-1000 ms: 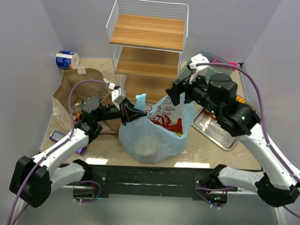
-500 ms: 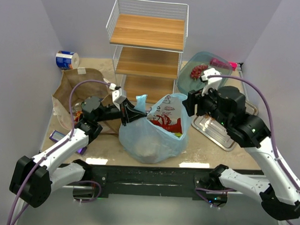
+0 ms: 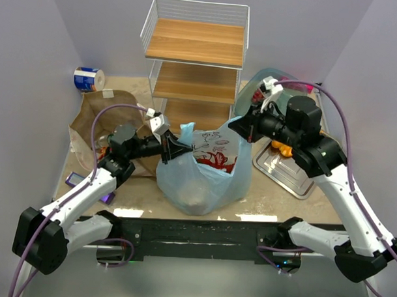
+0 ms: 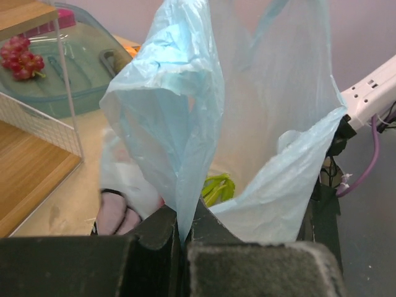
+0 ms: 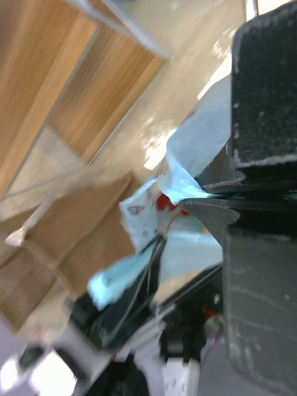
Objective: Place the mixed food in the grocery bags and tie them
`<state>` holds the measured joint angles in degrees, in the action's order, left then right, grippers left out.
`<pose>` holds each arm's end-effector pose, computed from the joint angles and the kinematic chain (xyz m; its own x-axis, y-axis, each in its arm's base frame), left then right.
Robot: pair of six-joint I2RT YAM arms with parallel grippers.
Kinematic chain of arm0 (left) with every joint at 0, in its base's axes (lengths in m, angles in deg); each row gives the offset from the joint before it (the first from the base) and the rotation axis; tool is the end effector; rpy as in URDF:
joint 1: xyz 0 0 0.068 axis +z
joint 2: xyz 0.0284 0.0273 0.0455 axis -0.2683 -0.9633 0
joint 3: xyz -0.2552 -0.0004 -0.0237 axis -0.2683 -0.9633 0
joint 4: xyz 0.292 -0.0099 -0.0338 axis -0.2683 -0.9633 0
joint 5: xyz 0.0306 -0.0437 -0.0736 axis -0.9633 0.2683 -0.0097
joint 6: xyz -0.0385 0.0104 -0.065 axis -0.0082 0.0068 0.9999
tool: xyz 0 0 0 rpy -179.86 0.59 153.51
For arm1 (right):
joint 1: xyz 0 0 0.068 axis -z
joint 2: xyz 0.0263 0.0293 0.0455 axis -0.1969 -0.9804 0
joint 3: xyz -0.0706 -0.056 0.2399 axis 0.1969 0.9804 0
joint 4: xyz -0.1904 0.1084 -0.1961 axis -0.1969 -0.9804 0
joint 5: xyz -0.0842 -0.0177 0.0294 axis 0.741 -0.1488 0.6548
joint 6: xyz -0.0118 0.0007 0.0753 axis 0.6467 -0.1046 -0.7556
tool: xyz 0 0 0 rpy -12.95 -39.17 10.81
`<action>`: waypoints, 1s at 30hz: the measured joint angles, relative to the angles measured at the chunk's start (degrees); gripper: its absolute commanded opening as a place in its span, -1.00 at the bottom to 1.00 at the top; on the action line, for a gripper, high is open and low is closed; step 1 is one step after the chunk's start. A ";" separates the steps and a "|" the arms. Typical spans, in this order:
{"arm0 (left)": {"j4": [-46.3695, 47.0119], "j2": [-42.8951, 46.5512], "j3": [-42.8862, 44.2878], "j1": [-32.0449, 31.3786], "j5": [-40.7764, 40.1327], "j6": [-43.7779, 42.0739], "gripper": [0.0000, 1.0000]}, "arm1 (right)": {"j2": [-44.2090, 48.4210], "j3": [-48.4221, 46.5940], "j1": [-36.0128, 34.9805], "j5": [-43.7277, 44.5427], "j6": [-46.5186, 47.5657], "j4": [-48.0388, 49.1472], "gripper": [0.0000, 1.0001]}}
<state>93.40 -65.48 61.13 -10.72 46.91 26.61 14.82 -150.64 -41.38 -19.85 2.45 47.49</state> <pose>0.2435 -0.1731 0.2712 -0.2651 -0.0741 -0.9614 0.9212 0.2752 -0.2752 0.2348 0.1592 0.4306 -0.4185 0.0337 -0.9076 -0.6534 0.6829 0.3266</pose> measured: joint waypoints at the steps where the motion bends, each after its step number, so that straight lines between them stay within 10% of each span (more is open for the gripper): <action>1: -1.14 0.00 0.48 0.04 -0.68 -0.48 -1.00 | 0.26 -0.37 0.13 -1.09 -1.25 0.92 -1.00; 24: 7.67 -0.15 2.34 15.93 7.15 8.24 -1.00 | 14.95 6.69 0.44 -1.05 -10.62 10.49 -0.97; 30: 8.00 -9.22 5.22 17.75 9.01 11.34 -1.00 | 9.35 13.66 0.44 -6.40 -11.13 15.67 -0.41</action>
<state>101.40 -74.71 66.35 7.03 55.91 37.95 24.18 -136.98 -40.94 -26.26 -8.68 63.16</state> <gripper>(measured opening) 0.018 0.115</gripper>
